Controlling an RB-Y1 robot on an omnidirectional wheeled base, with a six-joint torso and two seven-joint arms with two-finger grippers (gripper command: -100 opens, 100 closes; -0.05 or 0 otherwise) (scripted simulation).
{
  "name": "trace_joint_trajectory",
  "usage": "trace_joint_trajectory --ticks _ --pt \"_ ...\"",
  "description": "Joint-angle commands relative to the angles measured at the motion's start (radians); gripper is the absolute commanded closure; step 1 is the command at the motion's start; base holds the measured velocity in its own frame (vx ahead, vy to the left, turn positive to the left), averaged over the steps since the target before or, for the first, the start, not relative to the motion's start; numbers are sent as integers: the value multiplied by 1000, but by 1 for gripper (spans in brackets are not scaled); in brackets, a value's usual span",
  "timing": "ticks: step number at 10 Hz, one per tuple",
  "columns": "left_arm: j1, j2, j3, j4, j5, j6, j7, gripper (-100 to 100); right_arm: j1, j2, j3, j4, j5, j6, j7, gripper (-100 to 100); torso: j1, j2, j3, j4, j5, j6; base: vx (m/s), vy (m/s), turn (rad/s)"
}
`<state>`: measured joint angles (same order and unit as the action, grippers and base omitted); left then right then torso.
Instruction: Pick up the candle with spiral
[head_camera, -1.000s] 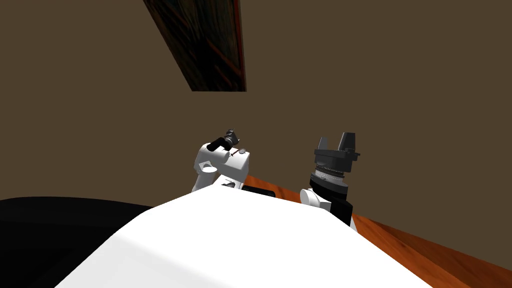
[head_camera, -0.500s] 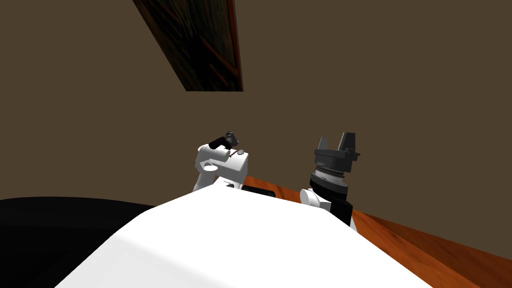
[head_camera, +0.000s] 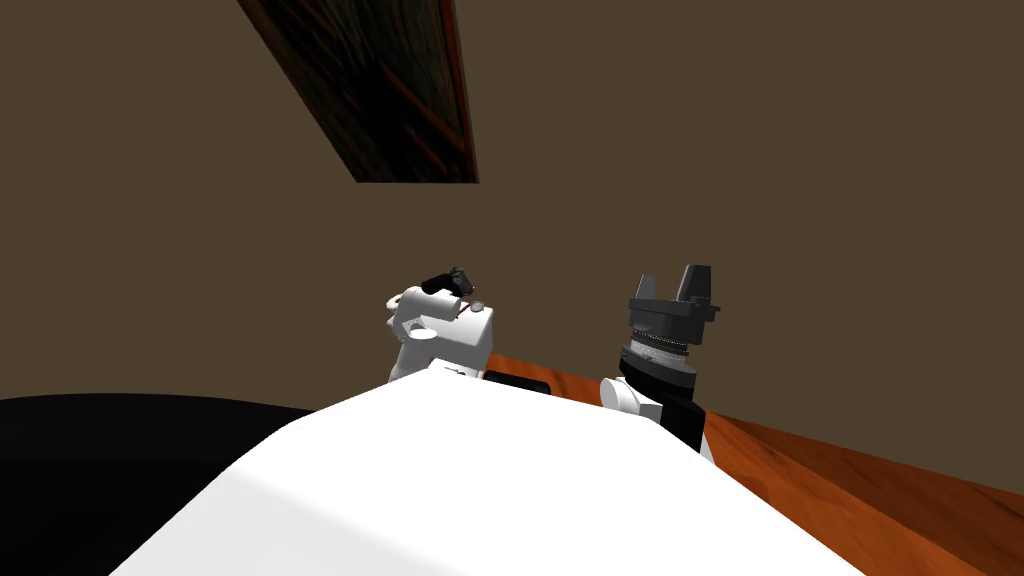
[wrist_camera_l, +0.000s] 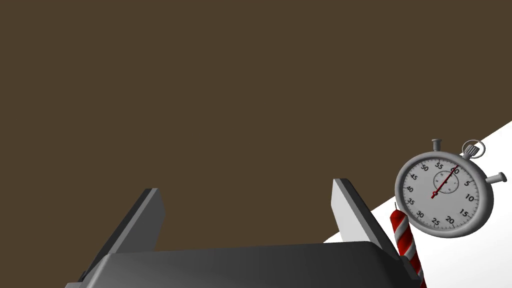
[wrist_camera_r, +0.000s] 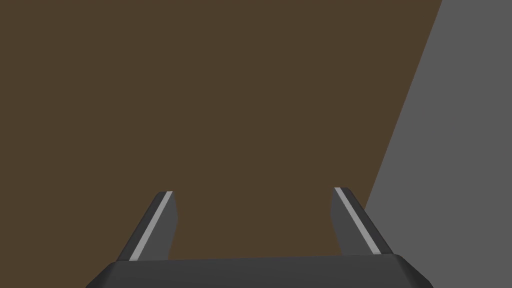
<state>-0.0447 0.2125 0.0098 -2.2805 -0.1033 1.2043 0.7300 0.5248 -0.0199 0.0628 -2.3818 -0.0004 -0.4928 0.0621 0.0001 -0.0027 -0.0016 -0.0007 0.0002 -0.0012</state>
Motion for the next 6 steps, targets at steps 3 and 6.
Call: trace_joint_trajectory --ticks 3,6 --pt "-20 -5 18 22 -23 102 45 -100 0 0 0 0 0 0 0 0 0 1 0 0 0 -1 17 8 -67" --pt "-31 -15 27 35 -44 199 72 -100 0 0 0 0 0 0 0 0 0 0 0 0 0 0 16 5 -67"
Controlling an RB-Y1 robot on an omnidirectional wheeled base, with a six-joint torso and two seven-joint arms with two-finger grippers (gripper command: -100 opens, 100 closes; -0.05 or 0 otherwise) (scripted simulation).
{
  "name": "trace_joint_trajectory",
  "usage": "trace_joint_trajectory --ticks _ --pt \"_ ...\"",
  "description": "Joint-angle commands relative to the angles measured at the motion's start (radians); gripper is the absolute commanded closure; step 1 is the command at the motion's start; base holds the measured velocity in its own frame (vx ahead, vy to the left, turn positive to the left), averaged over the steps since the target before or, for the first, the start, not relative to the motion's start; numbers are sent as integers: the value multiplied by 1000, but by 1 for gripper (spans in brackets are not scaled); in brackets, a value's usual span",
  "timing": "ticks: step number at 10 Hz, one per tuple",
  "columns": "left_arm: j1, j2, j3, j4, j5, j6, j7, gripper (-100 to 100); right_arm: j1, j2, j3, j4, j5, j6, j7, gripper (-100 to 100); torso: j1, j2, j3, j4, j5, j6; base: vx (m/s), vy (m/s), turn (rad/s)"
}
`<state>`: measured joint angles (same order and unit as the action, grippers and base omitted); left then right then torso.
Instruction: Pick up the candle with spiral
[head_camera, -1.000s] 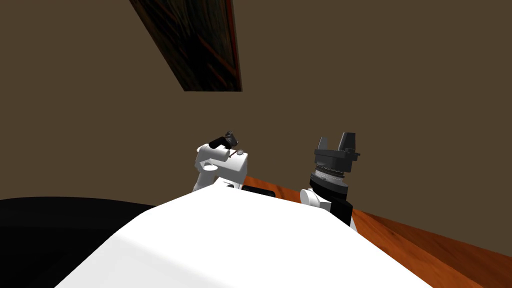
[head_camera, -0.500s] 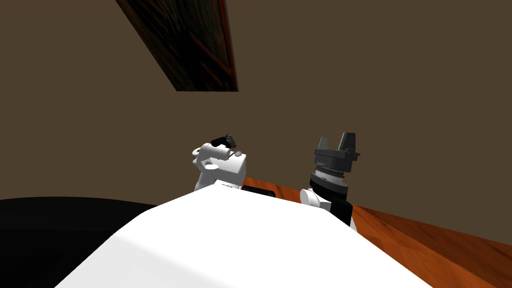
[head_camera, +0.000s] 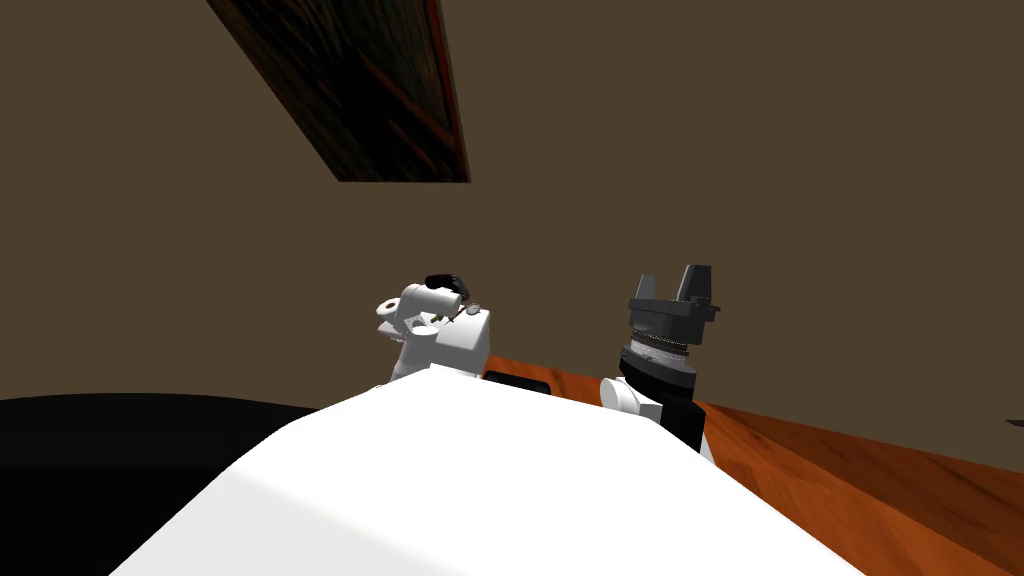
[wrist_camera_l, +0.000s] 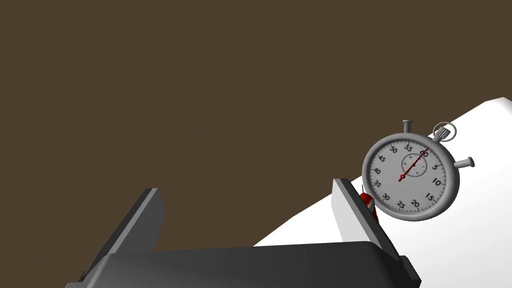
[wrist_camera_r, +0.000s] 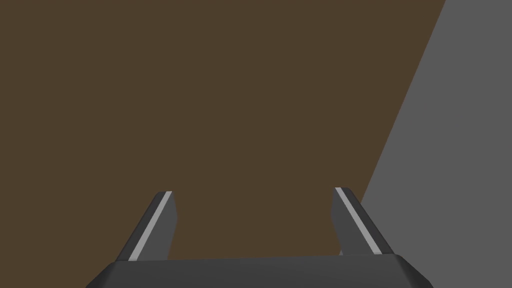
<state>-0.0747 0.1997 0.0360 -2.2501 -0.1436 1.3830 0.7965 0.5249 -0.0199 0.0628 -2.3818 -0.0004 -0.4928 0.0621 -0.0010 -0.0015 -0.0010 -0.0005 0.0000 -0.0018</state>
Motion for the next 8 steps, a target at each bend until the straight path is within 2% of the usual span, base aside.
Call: trace_joint_trajectory --ticks 1,3,4,5,8 --pt "-10 -13 9 17 -25 50 31 -100 0 0 0 0 0 0 0 0 0 0 0 0 0 0 3 -13 -81" --pt "-10 -13 9 17 -25 92 31 -100 0 0 0 0 0 0 0 0 0 0 0 0 0 0 3 -3 -18" --pt "-18 -26 18 29 -45 132 55 -100 0 0 0 0 0 0 0 0 0 0 0 0 0 0 3 -7 -39" --pt "-18 -26 18 29 -45 155 55 -100 0 0 0 0 0 0 0 0 0 0 0 0 0 0 5 -8 -48" --pt "-29 -58 35 53 -84 243 97 -100 0 0 0 0 0 0 0 0 0 0 0 0 0 0 2 -6 -36"
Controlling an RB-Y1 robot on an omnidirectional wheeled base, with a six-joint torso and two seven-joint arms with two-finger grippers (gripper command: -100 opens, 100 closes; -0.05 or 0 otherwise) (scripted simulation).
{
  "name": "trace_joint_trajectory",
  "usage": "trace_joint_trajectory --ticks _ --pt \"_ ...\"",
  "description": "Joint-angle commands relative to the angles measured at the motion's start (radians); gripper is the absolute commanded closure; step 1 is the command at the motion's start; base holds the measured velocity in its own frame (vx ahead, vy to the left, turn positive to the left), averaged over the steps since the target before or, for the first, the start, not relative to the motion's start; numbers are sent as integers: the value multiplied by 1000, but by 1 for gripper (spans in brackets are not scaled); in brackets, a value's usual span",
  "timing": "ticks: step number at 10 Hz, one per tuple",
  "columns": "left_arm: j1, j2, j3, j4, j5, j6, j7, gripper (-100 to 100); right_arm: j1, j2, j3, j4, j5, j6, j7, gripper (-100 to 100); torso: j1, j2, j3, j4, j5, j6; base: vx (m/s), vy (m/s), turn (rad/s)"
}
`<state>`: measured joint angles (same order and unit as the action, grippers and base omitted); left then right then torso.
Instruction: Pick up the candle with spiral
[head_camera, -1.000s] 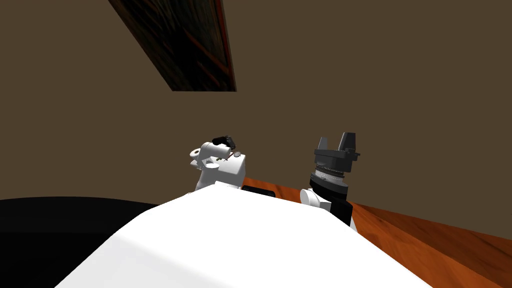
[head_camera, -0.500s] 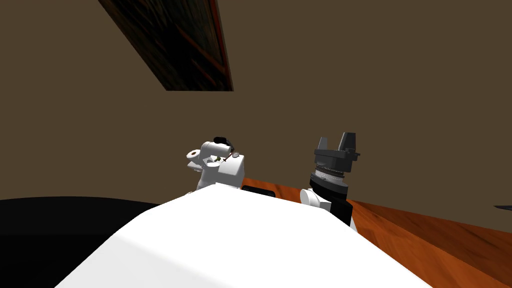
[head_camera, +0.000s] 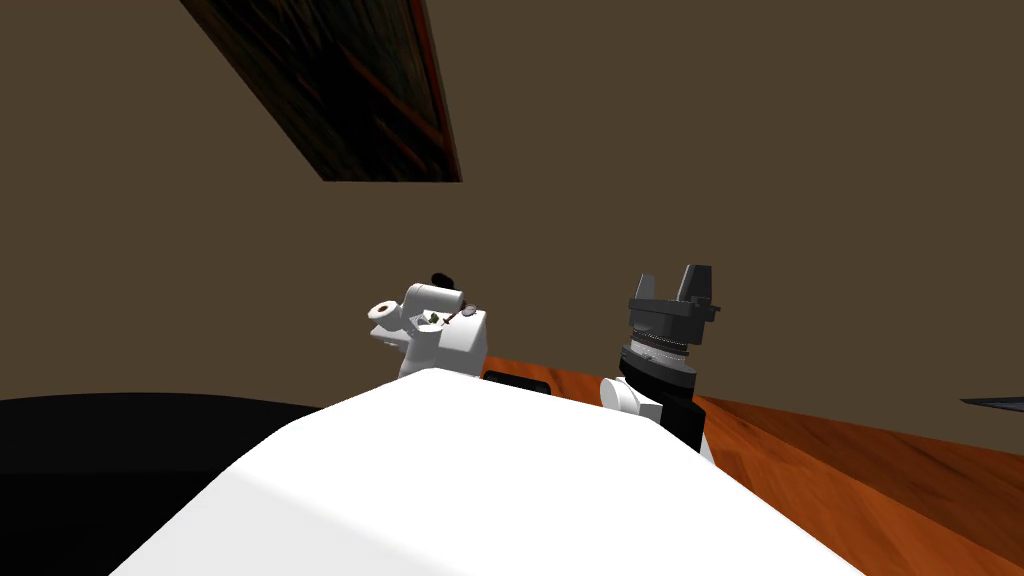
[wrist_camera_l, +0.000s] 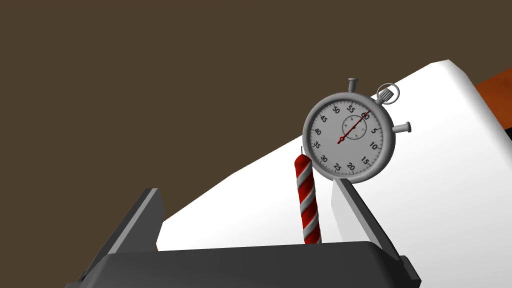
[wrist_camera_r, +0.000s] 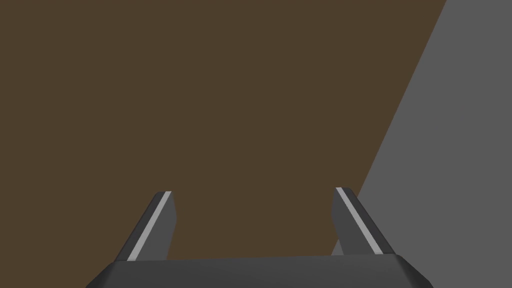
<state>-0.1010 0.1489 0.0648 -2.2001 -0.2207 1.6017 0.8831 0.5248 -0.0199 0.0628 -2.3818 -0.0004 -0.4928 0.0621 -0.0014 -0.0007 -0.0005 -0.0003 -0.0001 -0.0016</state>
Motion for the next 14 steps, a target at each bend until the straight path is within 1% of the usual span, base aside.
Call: trace_joint_trajectory --ticks 1,2,3,4,12,13,14 --pt "-3 -7 7 3 -7 50 10 -100 0 0 0 0 0 0 0 0 0 0 0 0 0 0 21 -8 -43" --pt "-3 -7 7 3 -7 56 10 -100 0 0 0 0 0 0 0 0 0 -1 -1 0 0 0 8 2 5" --pt "-7 -26 15 13 -25 92 29 -100 0 0 0 0 0 0 0 0 0 -1 0 0 0 0 11 3 20" --pt "-7 -26 15 13 -25 112 29 -100 0 0 0 0 0 0 0 0 1 -1 0 0 0 0 0 0 0" --pt "-7 -26 15 13 -25 112 29 -100 0 0 0 0 0 0 0 0 1 0 0 0 0 0 -1 -1 -4" --pt "-12 -28 37 14 -15 137 40 -100 0 0 0 0 0 0 0 0 0 0 0 0 0 0 21 -85 -91" --pt "-15 -29 45 14 -11 144 44 -100 0 0 0 0 0 0 0 0 -4 -1 -1 0 -1 0 5 -161 -88"
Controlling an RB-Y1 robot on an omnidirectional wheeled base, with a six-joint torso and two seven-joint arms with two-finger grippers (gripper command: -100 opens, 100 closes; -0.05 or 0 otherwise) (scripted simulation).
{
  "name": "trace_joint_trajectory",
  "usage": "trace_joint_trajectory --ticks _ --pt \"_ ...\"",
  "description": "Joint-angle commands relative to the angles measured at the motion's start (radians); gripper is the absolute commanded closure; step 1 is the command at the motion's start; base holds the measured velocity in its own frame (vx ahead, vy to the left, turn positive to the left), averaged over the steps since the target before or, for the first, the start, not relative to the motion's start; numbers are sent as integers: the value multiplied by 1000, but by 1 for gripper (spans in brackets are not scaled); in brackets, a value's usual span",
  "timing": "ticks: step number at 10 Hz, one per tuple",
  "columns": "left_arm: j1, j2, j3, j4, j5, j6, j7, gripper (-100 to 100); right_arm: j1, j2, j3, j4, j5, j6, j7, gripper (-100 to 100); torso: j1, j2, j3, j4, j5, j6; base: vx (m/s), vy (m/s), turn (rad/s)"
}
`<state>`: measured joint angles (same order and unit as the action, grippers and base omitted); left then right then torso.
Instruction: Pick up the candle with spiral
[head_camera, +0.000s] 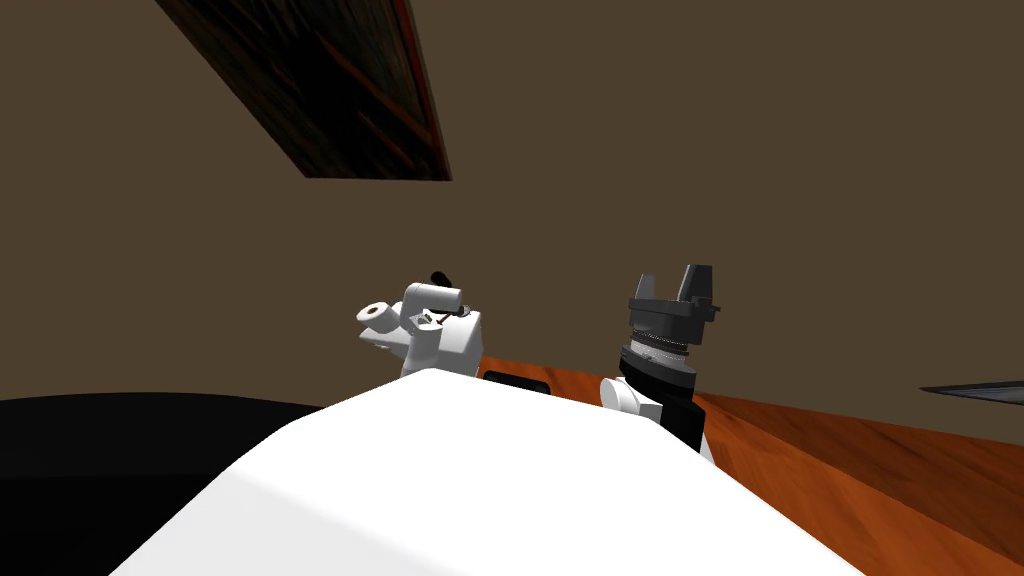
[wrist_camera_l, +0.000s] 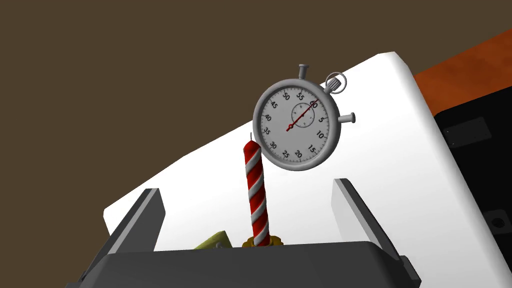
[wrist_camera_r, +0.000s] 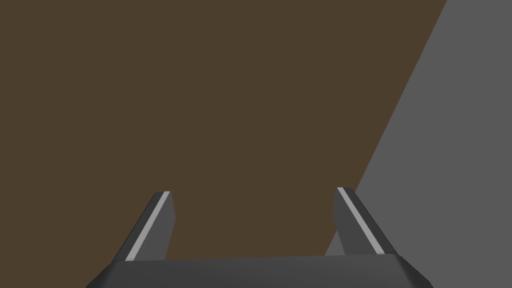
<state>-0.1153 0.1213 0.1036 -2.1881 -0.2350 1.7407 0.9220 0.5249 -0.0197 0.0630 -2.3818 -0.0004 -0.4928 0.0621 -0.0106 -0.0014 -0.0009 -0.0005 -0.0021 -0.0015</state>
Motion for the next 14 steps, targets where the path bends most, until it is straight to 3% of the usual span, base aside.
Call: trace_joint_trajectory --ticks 1,6,7,9,12,14 --pt "-5 -2 23 3 11 19 13 -100 0 0 0 0 0 0 0 0 0 0 0 0 0 0 42 -195 -90" --pt "-17 4 110 11 50 58 58 -100 0 0 0 0 0 0 0 0 -6 -4 -2 -1 -2 0 74 -236 -101" --pt "8 2 99 -1 46 57 59 -100 0 0 0 0 0 0 0 0 -6 -5 -3 -1 -2 0 134 -2 132" --pt "17 -2 87 -5 42 62 55 -100 0 0 -1 0 0 0 0 0 18 -6 -4 -1 4 -1 81 159 96" --pt "38 -12 60 -11 34 92 43 -100 0 -1 -1 0 0 0 0 0 24 1 1 0 5 -1 8 201 79" --pt "55 -25 41 -10 28 140 33 -100 0 -1 -1 0 0 0 0 0 26 0 0 0 6 -1 21 216 96"
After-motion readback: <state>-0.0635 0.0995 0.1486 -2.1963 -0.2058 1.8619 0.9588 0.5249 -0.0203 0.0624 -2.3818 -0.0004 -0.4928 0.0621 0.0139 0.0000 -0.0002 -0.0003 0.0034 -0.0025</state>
